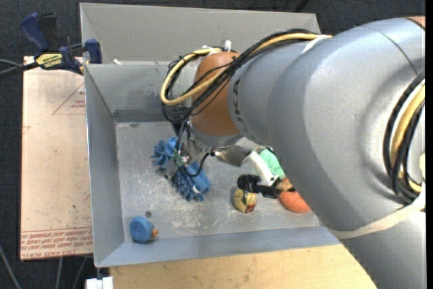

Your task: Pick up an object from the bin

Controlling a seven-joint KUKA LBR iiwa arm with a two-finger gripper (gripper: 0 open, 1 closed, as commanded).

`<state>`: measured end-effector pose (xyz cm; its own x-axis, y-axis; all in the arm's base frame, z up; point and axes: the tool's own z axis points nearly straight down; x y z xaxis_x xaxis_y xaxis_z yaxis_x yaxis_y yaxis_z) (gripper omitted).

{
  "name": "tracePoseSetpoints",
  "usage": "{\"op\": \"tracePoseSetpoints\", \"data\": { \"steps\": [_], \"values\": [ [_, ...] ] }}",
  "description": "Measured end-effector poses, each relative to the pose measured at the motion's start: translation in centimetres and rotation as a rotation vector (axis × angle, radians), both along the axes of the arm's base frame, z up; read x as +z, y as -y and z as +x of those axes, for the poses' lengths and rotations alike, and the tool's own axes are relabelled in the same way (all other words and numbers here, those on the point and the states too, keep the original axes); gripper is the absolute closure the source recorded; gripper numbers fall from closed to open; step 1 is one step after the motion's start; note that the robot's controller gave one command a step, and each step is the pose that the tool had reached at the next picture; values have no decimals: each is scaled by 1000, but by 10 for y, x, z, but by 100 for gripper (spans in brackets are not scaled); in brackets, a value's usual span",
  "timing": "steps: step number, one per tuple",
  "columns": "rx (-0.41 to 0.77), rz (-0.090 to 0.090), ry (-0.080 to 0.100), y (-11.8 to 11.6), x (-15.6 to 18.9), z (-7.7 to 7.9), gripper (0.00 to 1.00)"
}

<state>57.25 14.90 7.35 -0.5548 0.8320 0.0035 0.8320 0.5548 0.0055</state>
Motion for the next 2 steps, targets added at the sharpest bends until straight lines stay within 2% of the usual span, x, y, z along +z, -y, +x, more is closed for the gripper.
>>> {"op": "tracePoseSetpoints", "data": {
  "steps": [1, 2],
  "values": [
    [41, -1, 0, 31, 3, -18, 100],
    [28, 1, 7, 12, 170, -11, 100]
  ]
}}
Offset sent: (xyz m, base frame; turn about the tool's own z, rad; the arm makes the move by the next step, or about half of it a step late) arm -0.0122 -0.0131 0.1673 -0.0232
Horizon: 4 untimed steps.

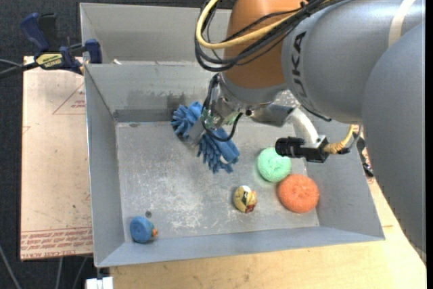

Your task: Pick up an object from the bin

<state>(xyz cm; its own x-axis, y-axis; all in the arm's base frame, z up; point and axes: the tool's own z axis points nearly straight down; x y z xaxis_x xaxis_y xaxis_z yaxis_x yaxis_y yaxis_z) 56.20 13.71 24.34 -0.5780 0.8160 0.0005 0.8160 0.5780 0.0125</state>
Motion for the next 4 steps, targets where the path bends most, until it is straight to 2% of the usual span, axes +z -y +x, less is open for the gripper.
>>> {"op": "tracePoseSetpoints", "data": {
  "steps": [1, 2, 3, 4],
  "values": [
    [-1, -2, -7, 1, -3, -1, 100],
    [-58, 1, 0, 6, -15, -9, 100],
    [-81, -1, -7, 38, -46, -21, 100],
    [-230, 2, -3, 84, -70, -22, 100]
  ]
}}
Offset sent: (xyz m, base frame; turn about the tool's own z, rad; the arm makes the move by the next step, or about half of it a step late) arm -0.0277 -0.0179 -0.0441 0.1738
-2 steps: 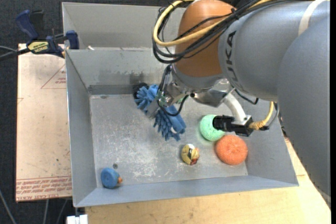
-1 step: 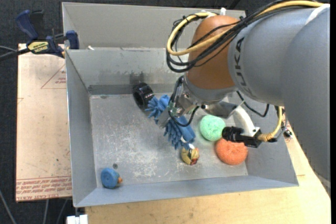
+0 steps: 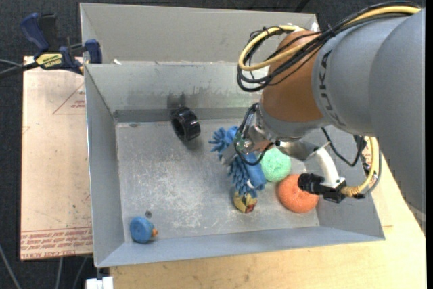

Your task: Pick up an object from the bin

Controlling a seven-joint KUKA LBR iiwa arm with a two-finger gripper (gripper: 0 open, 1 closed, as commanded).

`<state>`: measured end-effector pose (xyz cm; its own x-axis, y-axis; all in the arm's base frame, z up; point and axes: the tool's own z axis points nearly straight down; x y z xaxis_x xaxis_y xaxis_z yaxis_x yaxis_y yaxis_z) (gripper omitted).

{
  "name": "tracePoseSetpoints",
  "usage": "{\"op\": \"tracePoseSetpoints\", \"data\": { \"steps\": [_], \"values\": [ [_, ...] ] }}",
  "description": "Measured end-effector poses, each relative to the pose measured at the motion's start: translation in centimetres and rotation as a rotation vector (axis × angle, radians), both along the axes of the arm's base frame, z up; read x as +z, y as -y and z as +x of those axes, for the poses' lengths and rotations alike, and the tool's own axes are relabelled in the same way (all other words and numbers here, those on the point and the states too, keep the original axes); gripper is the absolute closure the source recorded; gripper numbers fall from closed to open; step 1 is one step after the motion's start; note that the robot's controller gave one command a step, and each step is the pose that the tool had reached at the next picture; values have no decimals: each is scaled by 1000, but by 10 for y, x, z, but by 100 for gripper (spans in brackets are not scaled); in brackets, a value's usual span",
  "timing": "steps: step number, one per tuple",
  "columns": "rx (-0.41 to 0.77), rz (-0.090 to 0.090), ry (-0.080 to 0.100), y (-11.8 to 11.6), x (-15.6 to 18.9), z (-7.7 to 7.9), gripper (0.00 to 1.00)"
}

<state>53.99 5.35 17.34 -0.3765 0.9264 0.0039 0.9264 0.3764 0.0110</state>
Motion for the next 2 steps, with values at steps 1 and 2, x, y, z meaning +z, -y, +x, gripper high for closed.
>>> {"op": "tracePoseSetpoints", "data": {
  "steps": [1, 2],
  "values": [
    [0, 0, 0, 0, 0, 0, 100],
    [0, 0, 0, 0, 0, 0, 100]
  ]
}}
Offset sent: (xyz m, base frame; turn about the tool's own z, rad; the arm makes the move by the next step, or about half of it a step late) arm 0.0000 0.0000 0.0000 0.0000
